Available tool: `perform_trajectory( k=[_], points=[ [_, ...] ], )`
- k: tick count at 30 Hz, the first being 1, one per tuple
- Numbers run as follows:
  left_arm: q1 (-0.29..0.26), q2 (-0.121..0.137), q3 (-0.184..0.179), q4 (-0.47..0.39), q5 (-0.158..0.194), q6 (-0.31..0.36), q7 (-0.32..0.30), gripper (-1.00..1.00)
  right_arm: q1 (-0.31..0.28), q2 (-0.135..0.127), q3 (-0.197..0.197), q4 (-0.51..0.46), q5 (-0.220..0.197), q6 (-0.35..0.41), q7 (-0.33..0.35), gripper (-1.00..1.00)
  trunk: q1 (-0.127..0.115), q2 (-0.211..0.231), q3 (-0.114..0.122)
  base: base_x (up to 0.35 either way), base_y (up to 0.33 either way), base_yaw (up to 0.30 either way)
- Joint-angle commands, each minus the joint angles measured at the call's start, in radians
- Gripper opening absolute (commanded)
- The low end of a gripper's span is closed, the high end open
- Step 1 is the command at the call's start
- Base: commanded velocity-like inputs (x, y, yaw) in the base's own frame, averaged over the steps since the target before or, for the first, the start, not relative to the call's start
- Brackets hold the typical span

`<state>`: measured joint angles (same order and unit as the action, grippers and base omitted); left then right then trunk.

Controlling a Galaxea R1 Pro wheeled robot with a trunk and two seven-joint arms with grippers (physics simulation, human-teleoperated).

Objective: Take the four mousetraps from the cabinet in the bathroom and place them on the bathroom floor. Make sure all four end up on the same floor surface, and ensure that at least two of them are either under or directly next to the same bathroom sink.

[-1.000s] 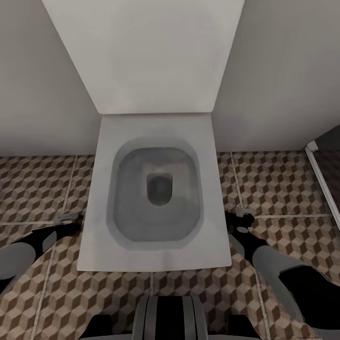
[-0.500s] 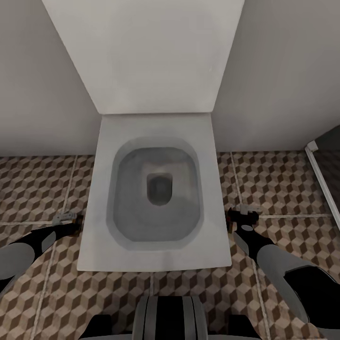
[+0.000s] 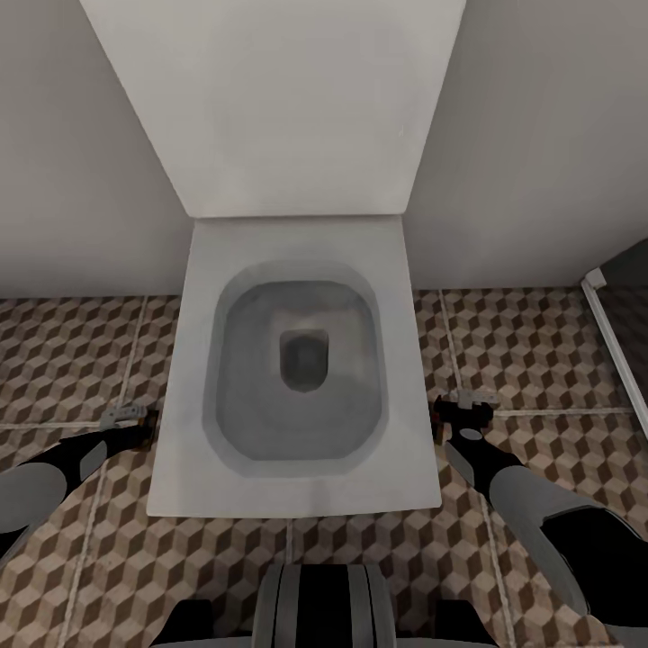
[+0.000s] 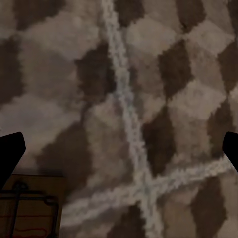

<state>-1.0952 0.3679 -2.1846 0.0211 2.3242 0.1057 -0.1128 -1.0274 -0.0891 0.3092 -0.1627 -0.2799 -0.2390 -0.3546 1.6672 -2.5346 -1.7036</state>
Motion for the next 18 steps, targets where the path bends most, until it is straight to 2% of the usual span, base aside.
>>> perform_trajectory(
  k=[1, 18],
  points=[
    [0.0, 0.0, -0.008, 0.002, 0.011, 0.006, -0.005, 1.0, 0.0, 0.0, 0.009, 0.0, -0.01, -0.003, -0.003, 1.0, 0.0, 0.0, 0.0, 0.0, 0.0, 0.0],
    [0.0, 0.0, -0.007, 0.003, 0.011, 0.008, -0.005, 1.0, 0.0, 0.002, 0.009, 0.0, -0.01, -0.003, -0.003, 1.0, 0.0, 0.0, 0.0, 0.0, 0.0, 0.0]
  ],
)
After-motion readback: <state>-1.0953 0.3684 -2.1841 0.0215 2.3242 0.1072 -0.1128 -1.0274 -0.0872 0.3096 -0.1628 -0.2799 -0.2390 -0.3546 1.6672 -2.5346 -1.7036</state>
